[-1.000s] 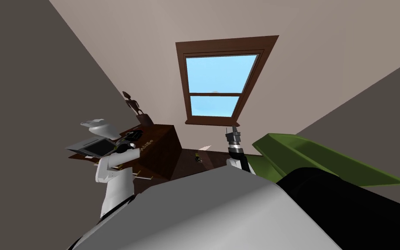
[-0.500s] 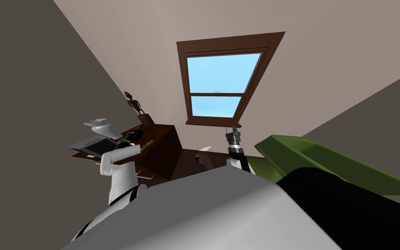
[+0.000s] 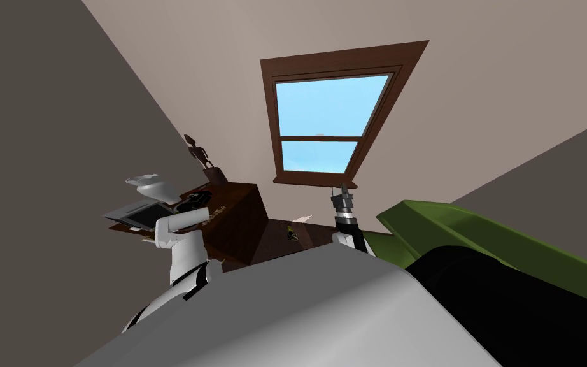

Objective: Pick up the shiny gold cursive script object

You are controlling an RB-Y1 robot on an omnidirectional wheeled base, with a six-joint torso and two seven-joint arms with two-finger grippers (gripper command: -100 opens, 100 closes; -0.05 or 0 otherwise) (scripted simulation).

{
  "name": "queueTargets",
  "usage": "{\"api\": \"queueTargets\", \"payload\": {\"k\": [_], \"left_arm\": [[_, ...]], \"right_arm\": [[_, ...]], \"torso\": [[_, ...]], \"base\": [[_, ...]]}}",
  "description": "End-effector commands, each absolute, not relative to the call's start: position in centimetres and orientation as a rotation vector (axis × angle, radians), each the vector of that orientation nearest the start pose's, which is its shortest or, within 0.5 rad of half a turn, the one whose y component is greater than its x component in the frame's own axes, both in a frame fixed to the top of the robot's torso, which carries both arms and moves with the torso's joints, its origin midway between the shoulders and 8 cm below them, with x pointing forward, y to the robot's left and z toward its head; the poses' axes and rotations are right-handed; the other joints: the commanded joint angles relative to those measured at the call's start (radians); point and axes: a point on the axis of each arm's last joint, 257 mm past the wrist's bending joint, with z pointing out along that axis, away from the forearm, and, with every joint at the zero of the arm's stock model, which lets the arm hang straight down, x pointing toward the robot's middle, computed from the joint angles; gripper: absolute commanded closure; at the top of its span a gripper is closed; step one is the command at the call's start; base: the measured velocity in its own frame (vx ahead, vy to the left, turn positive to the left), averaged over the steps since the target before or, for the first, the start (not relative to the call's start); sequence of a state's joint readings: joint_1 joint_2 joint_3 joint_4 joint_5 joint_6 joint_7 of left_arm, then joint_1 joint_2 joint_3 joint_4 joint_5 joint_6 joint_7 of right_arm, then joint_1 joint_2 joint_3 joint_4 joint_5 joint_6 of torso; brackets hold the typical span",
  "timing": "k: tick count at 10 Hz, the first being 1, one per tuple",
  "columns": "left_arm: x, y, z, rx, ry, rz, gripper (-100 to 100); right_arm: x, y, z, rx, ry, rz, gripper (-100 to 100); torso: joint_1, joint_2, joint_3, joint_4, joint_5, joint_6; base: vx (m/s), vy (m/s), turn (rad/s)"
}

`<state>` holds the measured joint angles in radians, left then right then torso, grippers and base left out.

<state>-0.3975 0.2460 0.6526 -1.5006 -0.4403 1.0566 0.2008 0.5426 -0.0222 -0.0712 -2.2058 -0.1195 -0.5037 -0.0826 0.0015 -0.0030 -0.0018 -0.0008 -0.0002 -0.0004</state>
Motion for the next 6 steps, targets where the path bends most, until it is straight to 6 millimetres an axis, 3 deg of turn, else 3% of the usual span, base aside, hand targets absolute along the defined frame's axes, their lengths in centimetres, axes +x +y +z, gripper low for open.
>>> {"api": "queueTargets", "payload": {"k": [1,5,6], "left_arm": [[45.5,60.2,-23.3,-2.029,0.867,-0.166,-100],[45.5,58.8,-24.6,-2.134,0.858,-0.144,-100],[46.0,57.5,-25.5,-2.201,0.851,-0.143,-100]], "right_arm": [[34.4,-32.6,-2.0,0.828,0.590,1.334,0],[34.4,-32.6,-2.0,0.828,0.590,1.334,0],[34.4,-32.6,-2.0,0.828,0.590,1.334,0]], "torso": [[0.000,0.000,0.000,0.000,0.000,0.000],[0.000,0.000,0.000,0.000,0.000,0.000],[0.000,0.001,0.000,0.000,0.000,0.000]], "base": [[0.037,0.000,0.048],[0.028,0.001,0.025],[0.043,0.011,0.053]]}}
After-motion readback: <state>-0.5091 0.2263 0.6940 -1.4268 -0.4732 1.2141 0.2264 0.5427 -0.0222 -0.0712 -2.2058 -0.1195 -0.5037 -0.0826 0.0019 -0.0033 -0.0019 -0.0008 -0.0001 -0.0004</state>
